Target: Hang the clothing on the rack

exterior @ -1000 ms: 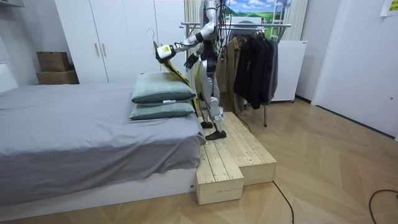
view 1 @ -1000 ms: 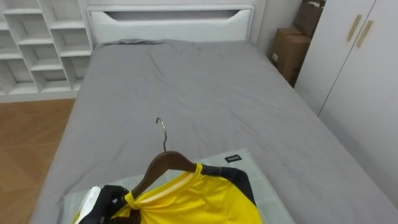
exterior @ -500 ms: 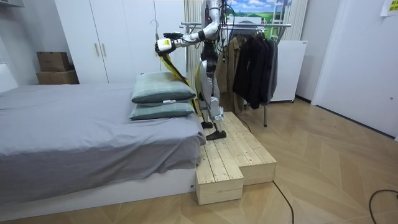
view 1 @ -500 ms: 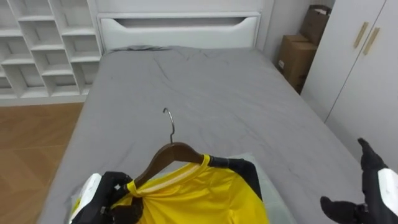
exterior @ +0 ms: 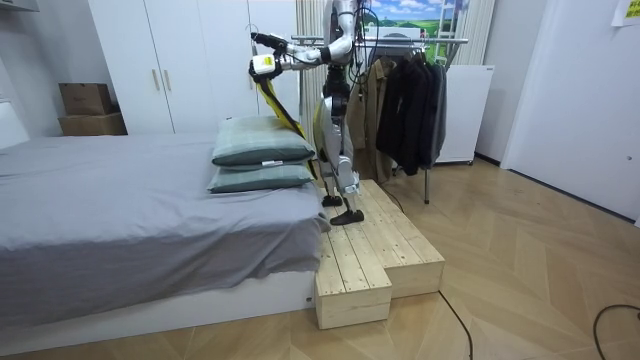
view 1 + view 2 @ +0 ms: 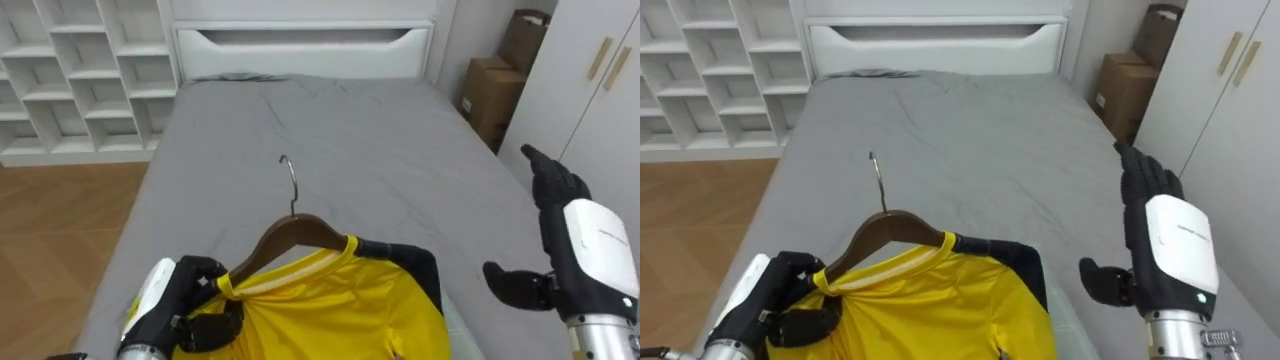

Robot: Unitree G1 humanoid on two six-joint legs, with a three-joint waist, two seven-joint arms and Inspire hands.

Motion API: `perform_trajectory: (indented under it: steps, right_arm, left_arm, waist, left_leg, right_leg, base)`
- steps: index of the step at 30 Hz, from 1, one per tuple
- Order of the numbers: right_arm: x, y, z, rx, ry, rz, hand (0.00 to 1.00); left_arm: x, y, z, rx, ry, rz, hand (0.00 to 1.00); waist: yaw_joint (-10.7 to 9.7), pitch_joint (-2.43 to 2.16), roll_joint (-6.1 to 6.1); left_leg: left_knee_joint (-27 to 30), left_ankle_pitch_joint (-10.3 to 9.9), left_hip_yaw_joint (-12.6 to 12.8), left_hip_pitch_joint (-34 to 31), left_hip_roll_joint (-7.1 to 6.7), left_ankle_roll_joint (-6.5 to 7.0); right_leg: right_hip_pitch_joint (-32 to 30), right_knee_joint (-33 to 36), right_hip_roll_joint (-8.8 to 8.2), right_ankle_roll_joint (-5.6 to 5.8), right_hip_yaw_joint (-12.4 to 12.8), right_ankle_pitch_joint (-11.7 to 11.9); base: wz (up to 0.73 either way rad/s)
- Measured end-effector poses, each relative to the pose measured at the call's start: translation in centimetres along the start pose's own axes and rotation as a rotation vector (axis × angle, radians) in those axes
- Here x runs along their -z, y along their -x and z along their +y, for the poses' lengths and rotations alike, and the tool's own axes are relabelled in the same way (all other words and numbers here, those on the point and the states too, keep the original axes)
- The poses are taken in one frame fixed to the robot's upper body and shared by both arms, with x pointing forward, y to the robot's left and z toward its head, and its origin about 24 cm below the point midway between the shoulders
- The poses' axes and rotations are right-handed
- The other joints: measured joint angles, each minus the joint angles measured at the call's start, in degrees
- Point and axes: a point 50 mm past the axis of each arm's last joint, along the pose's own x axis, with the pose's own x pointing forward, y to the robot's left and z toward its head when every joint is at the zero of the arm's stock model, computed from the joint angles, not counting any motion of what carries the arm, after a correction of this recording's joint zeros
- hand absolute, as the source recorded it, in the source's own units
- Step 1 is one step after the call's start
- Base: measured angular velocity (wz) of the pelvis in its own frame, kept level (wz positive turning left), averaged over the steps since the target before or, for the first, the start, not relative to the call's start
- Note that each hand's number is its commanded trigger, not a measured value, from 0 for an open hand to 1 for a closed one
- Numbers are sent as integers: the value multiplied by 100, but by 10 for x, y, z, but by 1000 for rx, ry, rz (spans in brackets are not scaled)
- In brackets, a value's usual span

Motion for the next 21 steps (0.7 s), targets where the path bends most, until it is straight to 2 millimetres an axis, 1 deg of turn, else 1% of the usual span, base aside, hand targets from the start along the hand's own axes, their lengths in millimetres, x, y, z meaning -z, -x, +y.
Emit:
perform_trajectory:
  steps: [2, 6, 9, 13, 15, 16, 18, 21]
  right_arm:
    - [-6, -3, 3, -25, 1, -27, 0]
    - [-10, -2, 9, -79, 7, -57, 0]
    - [-12, -1, 12, -109, 6, -68, 0]
    - [-13, -2, 13, -129, 7, -70, 0]
    - [-13, -2, 13, -136, 7, -72, 0]
    - [-13, -3, 13, -136, 2, -72, 0]
    - [-14, -3, 12, -135, 5, -75, 0]
    - [-18, -10, 10, -128, 17, -109, 0]
  left_arm:
    - [0, 0, 0, 8, -2, 0, 100]
    - [-2, 0, 1, 5, -5, -10, 100]
    - [-8, -1, 4, -3, -10, -39, 100]
    - [-21, -1, 8, -15, -13, -95, 100]
    - [-25, -1, 8, -5, -13, -108, 100]
    - [-26, -1, 8, 0, -15, -113, 100]
    - [-27, -1, 9, -1, -26, -121, 100]
    - [-32, -1, 13, -8, -45, -146, 100]
  waist:
    - [38, 1, -3]
    - [126, 2, -6]
    - [141, 2, -7]
    - [147, 4, -10]
    - [147, 4, -12]
    - [145, 6, -15]
    - [139, 14, -30]
    - [140, 50, -87]
  left_leg:
    - [0, 0, -27, -1, 1, 0]
    - [1, 0, -35, -9, 2, 0]
    - [0, 0, -65, -9, 2, 0]
    - [-1, 0, -84, -30, -1, 0]
    - [0, 0, -84, -51, -1, 0]
    - [1, 0, -122, -62, -1, 0]
    - [0, 0, -168, -68, -1, 0]
    - [2, 0, -188, -88, 0, 0]
  right_leg:
    - [9, -9, -1, 0, -1, 0]
    - [17, -38, -5, 0, -2, 0]
    - [42, -93, -6, 4, -7, 12]
    - [40, -105, -5, 5, -14, 11]
    - [26, -105, -2, 8, -14, 9]
    - [21, -105, -1, 8, -23, 9]
    - [25, -103, -4, 7, -55, 9]
    - [16, -105, -6, 5, -76, 5]
  base:
    - [4]
    - [0]
    - [4]
    - [0]
    - [0]
    - [5]
    - [7]
    - [5]
